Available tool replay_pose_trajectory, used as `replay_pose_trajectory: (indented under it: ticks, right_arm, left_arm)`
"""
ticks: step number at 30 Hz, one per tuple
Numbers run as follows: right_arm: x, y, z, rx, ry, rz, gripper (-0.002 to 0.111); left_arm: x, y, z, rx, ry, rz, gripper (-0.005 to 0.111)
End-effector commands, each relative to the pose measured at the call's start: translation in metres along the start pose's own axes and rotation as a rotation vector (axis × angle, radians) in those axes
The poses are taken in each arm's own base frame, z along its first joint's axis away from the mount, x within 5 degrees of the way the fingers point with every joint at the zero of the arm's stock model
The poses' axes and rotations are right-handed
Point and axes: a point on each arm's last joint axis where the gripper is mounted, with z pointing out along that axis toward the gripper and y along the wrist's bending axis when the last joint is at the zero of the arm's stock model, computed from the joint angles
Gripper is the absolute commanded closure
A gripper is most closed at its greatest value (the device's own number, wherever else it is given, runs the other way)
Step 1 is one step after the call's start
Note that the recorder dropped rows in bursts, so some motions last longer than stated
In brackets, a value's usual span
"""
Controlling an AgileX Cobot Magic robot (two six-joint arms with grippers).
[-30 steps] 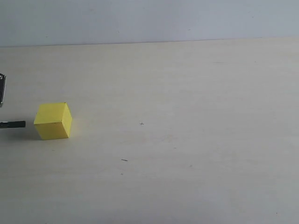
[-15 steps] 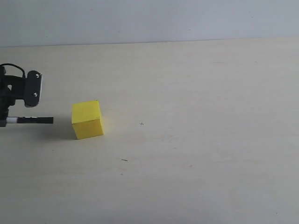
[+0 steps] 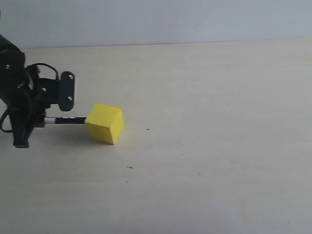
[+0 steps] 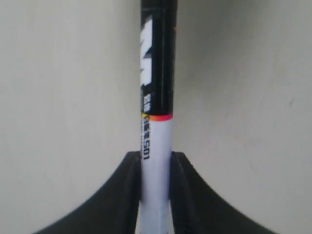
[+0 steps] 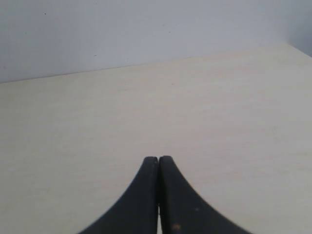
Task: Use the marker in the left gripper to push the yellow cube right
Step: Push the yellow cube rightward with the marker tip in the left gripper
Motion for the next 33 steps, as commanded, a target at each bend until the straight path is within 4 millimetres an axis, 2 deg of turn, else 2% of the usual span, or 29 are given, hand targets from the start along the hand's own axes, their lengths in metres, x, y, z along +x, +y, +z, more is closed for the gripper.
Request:
replay_pose_trajectory:
  ticks: [1,6,10,16,21,23,27,33]
  right_arm:
    - [0.001,0.000,0.000,0.003,-0.007,0.001,0.108]
    - [0.001,0.000,0.000,0.003,-0.007,0.001,0.108]
    - [0.001,0.000,0.000,0.003,-0.007,0.001,0.108]
    - [0.001,0.000,0.000,0.003,-0.007,0.001,0.108]
    - [0.001,0.000,0.000,0.003,-0.007,0.001,0.108]
    - [0.001,0.000,0.000,0.003,-0.007,0.001,0.108]
    - [0.001,0.000,0.000,0.003,-0.007,0.001,0.108]
    - [0.001,0.000,0.000,0.003,-0.007,0.001,0.108]
  left_arm:
    - [-0.012,-0.003,-0.002,-0.009,-0.015,0.005,0.107]
    - [0.014,-0.002,0.001,0.055,0.077,-0.066,0.107]
    - [0.018,0.000,0.002,0.050,0.076,-0.079,0.107]
    - [-0.011,-0.006,0.000,0.029,0.002,-0.036,0.107]
    - [-0.055,-0.023,0.000,0.007,-0.059,0.099,0.107]
    - [-0.063,-0.028,-0.003,0.007,-0.060,0.114,0.107]
    - [-0.061,-0.030,-0.009,0.013,-0.039,0.099,0.107]
    - [-0.037,-0.020,-0.013,0.015,0.024,0.008,0.107]
